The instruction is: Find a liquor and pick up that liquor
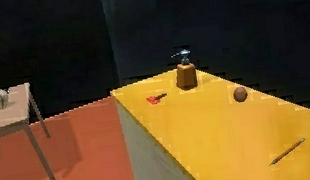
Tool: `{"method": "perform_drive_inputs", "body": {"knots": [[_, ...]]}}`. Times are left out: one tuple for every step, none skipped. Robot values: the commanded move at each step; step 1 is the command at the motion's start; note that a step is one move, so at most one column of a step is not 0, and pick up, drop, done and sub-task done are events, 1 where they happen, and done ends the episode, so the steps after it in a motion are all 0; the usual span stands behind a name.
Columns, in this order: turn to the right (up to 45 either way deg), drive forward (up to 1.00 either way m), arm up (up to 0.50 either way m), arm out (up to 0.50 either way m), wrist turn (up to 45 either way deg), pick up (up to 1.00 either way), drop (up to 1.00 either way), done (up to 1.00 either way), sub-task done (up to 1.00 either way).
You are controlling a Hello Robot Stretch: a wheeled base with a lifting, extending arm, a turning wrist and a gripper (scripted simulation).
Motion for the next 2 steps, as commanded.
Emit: {"method": "perform_drive_inputs", "body": {"knots": [[0.0,0.00,0.00,-0.48,0.0,0.00,0.00,0.00,0.00],[45.0,0.00,0.00,0.00,0.0,0.00,0.00,0.00,0.00]]}}
